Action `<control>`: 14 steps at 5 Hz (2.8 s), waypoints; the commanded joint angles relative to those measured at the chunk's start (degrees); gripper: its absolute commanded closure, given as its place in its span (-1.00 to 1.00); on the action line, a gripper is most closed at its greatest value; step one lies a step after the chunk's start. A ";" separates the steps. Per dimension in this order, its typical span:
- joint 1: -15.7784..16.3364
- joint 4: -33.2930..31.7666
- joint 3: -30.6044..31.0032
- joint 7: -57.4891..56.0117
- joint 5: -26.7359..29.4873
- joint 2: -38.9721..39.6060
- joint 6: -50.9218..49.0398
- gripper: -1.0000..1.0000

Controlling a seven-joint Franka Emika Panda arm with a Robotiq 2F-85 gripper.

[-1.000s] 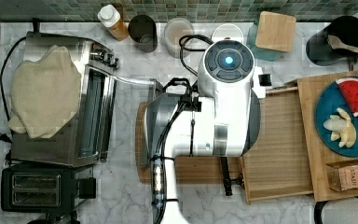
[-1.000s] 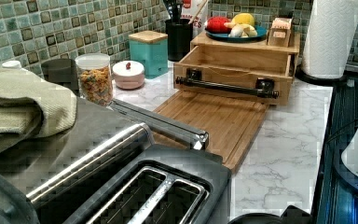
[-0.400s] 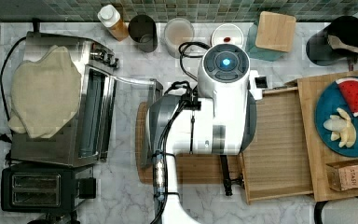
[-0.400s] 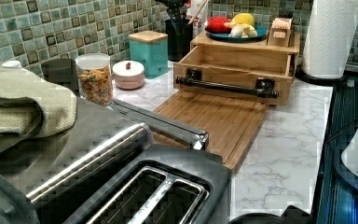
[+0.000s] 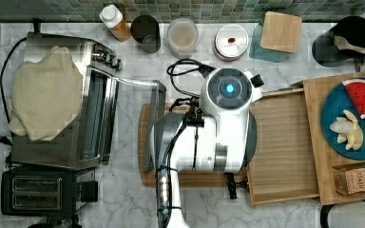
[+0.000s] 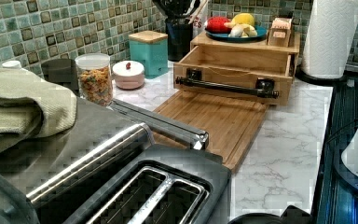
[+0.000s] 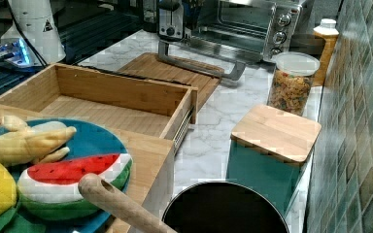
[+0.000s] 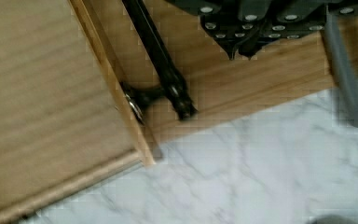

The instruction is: Close the drawer.

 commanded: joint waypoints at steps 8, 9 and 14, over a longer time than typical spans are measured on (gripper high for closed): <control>2.17 -21.56 1.00 -13.33 -9.76 -0.42 18.79 1.00; 1.82 -23.09 1.03 -15.22 -8.99 -0.05 20.91 1.00; -1.52 -21.63 -1.16 -20.96 -11.82 2.83 21.25 1.00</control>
